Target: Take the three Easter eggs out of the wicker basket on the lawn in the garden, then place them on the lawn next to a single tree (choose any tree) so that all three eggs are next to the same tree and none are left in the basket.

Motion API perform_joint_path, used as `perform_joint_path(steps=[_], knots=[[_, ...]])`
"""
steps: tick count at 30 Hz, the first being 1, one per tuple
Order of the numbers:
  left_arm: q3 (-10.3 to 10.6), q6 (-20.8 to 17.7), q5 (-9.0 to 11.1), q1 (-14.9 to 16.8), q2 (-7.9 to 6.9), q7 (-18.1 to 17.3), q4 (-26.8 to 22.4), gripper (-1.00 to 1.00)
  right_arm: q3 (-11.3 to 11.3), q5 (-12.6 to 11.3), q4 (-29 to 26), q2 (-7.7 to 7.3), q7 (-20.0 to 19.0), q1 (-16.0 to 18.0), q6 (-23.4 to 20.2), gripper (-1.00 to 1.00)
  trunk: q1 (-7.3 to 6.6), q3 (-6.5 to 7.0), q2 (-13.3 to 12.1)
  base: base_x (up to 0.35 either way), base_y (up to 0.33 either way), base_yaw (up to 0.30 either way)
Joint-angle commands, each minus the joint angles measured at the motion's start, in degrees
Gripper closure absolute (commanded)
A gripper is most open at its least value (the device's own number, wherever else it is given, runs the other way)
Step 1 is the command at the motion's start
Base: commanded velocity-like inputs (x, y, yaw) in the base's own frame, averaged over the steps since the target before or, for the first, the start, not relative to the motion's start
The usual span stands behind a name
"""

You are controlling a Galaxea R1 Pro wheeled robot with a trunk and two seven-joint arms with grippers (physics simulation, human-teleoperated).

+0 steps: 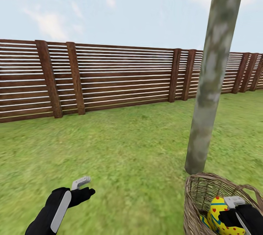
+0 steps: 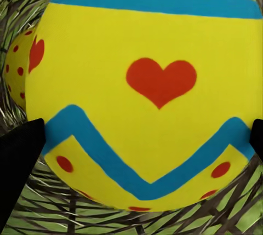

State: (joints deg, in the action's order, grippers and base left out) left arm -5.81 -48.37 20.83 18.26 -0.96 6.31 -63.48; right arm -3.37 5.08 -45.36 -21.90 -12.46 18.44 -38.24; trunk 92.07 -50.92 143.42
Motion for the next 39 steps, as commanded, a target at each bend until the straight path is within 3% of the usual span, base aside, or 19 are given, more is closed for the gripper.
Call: perform_joint_path(steps=[1,15,39], knots=[[0.0,-0.2,0.6,0.0,-0.01,0.5,-0.1,-1.0,-0.1,0.5,-0.1,0.02,-0.5,0.0,-0.2,1.0,-0.04,0.16,0.0,0.0,0.0,0.0],[0.0,-0.2,0.6,0.0,-0.01,0.5,-0.1,-1.0,-0.1,0.5,-0.1,0.11,-0.6,0.0,-0.2,1.0,-0.4,3.27,-0.2,0.0,0.0,0.0],[0.0,-0.2,0.6,0.0,-0.01,0.5,-0.1,-1.0,-0.1,0.5,-0.1,0.11,-0.6,0.0,-0.3,1.0,-5.67,7.57,-9.8,0.0,0.0,0.0]])
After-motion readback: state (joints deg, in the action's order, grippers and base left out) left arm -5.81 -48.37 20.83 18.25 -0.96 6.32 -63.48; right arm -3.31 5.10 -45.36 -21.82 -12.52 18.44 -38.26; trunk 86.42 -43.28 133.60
